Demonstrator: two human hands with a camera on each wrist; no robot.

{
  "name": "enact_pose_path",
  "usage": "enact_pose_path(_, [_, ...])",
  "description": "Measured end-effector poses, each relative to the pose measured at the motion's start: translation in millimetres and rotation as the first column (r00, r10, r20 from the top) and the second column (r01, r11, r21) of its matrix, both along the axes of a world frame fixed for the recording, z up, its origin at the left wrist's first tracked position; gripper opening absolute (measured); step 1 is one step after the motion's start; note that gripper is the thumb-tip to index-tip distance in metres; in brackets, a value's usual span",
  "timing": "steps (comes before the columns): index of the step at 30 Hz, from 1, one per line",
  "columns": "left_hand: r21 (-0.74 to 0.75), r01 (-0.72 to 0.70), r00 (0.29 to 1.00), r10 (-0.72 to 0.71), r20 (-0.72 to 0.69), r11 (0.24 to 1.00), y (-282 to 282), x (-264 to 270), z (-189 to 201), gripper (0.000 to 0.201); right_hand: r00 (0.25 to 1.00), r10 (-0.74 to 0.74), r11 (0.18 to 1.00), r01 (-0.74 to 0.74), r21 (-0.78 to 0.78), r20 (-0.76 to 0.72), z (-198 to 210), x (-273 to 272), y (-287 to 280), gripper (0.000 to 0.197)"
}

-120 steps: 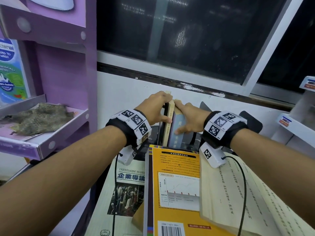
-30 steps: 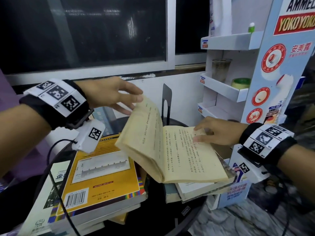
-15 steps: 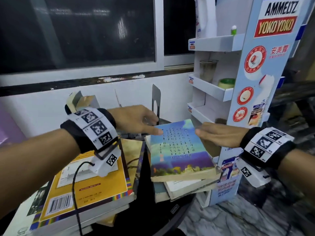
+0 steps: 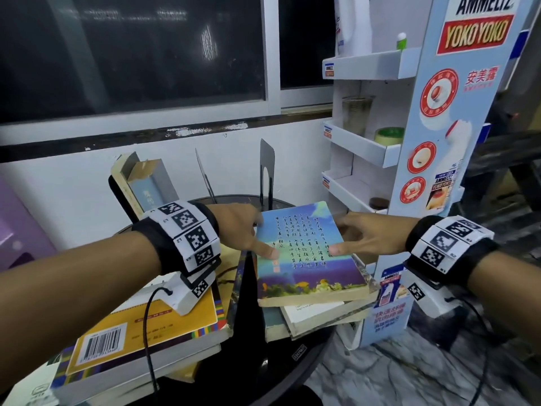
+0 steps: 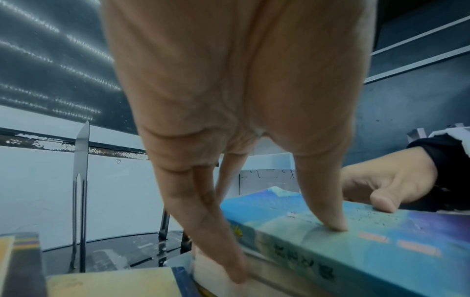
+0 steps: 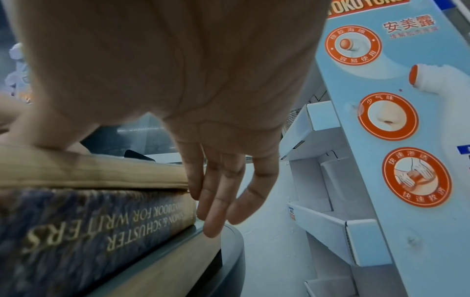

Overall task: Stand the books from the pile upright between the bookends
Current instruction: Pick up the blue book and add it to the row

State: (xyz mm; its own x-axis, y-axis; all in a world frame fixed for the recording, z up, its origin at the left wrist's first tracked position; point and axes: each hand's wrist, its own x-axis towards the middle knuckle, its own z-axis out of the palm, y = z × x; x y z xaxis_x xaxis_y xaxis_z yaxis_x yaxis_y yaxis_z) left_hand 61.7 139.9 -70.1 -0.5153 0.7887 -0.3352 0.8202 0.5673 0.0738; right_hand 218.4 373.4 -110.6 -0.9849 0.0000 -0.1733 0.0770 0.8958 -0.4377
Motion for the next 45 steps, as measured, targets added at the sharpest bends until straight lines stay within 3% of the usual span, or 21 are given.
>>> enact_pose_path(2, [0.023,-0.024,0.999,0.023,0.049,0.999,1,-5,-4,0.070,1.000,-0.005,1.000,0.005,-0.014,0.005,1,-1,-1,0.065])
enact_pose_path(5, [0.034,-0.099,0.969,0.088,0.231,0.995,4,-9,-9,0.063,1.000,-0.014,0.999,0.014,-0.031,0.006,0,-2,-1,0.064])
enact_pose_path(10, [0.073,-0.157,0.973,0.142,0.184,0.985,7,-12,-11,0.061,0.999,-0.052,0.997,0.051,-0.061,-0.014,2,-3,-5,0.066])
enact_pose_path(13, [0.098,-0.219,0.933,0.179,0.312,0.971,6,-9,-9,0.062,0.993,-0.114,0.990,0.110,-0.083,-0.042,3,0,-7,0.065])
enact_pose_path(15, [0.140,-0.262,0.906,0.193,0.377,0.955,4,-5,-5,0.049,0.989,-0.140,0.985,0.134,-0.107,-0.053,4,2,-9,0.055])
enact_pose_path(18, [0.226,-0.256,0.929,0.175,0.325,0.940,1,-1,4,0.031,0.984,-0.160,0.978,0.147,-0.145,-0.084,11,5,-15,0.044])
enact_pose_path(21, [0.317,-0.231,0.963,0.169,0.212,0.920,-5,-7,12,0.060,0.963,-0.198,0.967,0.161,-0.196,-0.183,20,4,-17,0.056])
enact_pose_path(23, [0.415,-0.266,0.959,0.197,0.202,0.870,-8,-11,19,0.078,0.936,-0.226,0.960,0.168,-0.222,-0.268,27,0,-17,0.070])
enact_pose_path(24, [0.464,-0.269,0.959,0.190,0.210,0.844,-10,-12,23,0.078,0.921,-0.240,0.956,0.170,-0.238,-0.308,30,-2,-17,0.075])
enact_pose_path(29, [0.688,-0.256,0.961,0.105,0.254,0.679,-17,-11,40,0.049,0.828,-0.255,0.958,0.147,-0.245,-0.500,47,-12,-19,0.065])
enact_pose_path(32, [0.746,-0.229,0.966,0.049,0.255,0.625,-23,-9,40,0.034,0.782,-0.254,0.962,0.146,-0.230,-0.568,47,-14,-21,0.058])
enact_pose_path(34, [0.762,-0.230,0.955,-0.009,0.296,0.606,-26,-6,38,0.034,0.747,-0.258,0.964,0.157,-0.215,-0.613,46,-13,-21,0.056])
enact_pose_path(38, [0.765,-0.271,0.916,-0.087,0.391,0.584,-30,1,36,0.042,0.668,-0.275,0.961,0.206,-0.183,-0.692,45,-11,-21,0.073])
enact_pose_path(42, [0.774,-0.258,0.900,-0.147,0.411,0.578,-36,4,35,0.046,0.522,-0.274,0.958,0.227,-0.178,-0.808,44,-14,-22,0.084])
enact_pose_path(45, [0.784,-0.199,0.906,-0.194,0.376,0.588,-41,7,33,0.058,0.460,-0.160,0.966,0.256,-0.042,-0.874,43,-13,-27,0.070])
